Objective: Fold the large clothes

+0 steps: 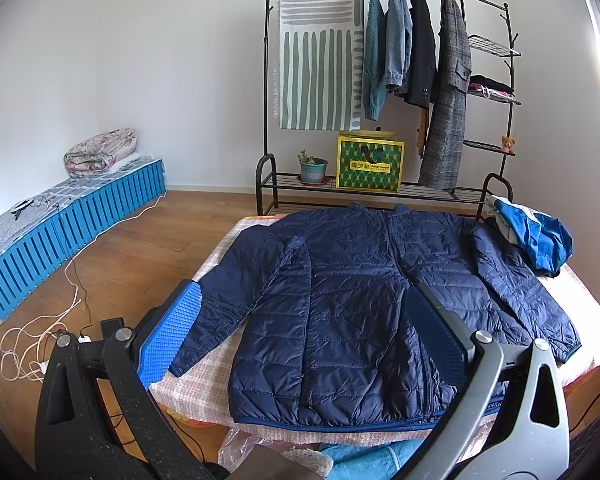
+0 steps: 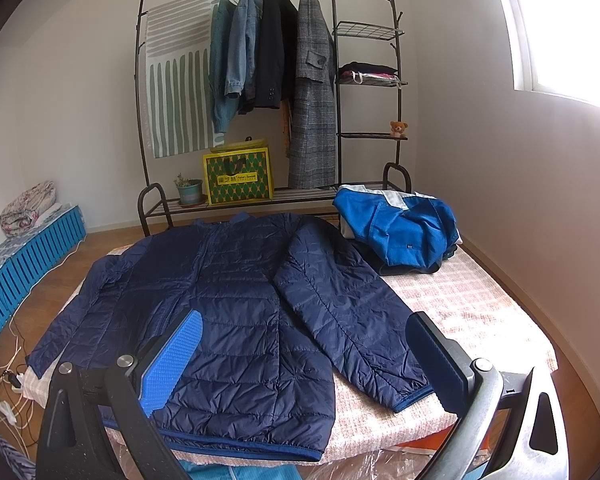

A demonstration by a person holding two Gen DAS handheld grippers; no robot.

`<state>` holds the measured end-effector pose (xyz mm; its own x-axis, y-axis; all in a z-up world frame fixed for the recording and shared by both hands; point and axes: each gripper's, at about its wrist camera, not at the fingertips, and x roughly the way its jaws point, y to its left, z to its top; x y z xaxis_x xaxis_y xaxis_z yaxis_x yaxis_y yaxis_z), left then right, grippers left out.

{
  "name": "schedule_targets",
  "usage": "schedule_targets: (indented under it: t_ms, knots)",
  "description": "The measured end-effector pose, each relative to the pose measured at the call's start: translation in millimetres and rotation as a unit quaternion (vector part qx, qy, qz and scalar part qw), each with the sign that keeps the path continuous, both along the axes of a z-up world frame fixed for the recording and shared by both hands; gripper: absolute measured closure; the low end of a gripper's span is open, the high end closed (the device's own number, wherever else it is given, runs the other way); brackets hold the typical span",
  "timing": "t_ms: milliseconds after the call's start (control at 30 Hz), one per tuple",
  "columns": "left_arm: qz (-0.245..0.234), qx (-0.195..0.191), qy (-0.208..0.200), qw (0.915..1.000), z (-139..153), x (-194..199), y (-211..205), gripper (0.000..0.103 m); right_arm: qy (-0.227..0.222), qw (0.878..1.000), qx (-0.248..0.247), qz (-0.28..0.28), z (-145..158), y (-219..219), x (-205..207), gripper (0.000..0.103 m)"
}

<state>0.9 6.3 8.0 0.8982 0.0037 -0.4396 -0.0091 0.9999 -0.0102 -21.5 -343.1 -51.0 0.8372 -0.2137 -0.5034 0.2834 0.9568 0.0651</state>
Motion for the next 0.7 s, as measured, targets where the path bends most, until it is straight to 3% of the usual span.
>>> schedule_targets:
  t_ms: [700]
  knots:
    - [-0.001,0.000,0.000,1.0000,-0.1,-0.7,1.2,0.000,0.000,1.000,0.000,0.001,4.7,3.2,0.3,0.000]
